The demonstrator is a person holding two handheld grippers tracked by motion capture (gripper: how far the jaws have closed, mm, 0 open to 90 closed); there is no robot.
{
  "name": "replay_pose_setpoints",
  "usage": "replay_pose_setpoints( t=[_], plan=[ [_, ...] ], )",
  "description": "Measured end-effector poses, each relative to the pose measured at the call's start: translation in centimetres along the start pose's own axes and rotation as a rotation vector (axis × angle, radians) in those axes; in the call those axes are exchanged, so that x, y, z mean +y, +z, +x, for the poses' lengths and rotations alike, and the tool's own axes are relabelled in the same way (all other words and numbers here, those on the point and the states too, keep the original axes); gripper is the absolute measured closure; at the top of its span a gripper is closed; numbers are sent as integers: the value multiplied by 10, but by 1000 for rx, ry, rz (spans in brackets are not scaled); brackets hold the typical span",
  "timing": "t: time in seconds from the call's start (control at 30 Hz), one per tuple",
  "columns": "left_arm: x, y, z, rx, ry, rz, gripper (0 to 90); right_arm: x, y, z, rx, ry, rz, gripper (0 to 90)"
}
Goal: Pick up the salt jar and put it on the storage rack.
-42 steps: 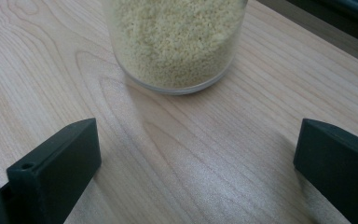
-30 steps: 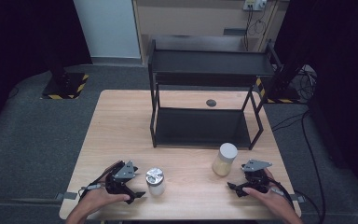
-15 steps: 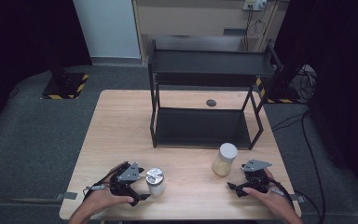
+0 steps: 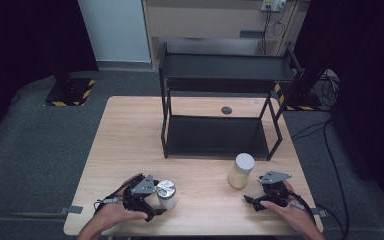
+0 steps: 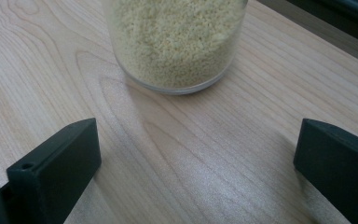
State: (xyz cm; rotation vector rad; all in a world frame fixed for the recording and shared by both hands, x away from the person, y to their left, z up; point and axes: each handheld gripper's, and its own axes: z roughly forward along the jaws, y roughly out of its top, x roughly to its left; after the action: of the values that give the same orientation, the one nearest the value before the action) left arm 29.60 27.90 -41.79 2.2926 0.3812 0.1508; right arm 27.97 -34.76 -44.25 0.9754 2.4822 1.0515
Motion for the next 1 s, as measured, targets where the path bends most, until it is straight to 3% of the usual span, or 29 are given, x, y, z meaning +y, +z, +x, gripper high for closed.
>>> replay_pose_setpoints(
  t=[0.23,0.9,1.0],
  plan=[
    [5,3,-1,-14,10,-26,44,0,0,0,1,-1,0,12],
    [2,6,4,-31,2,-65,294,0,0,0,2,-2,0,12],
    [2,6,3,-29,5,-66,297,0,0,0,2,-2,0,12]
  ],
)
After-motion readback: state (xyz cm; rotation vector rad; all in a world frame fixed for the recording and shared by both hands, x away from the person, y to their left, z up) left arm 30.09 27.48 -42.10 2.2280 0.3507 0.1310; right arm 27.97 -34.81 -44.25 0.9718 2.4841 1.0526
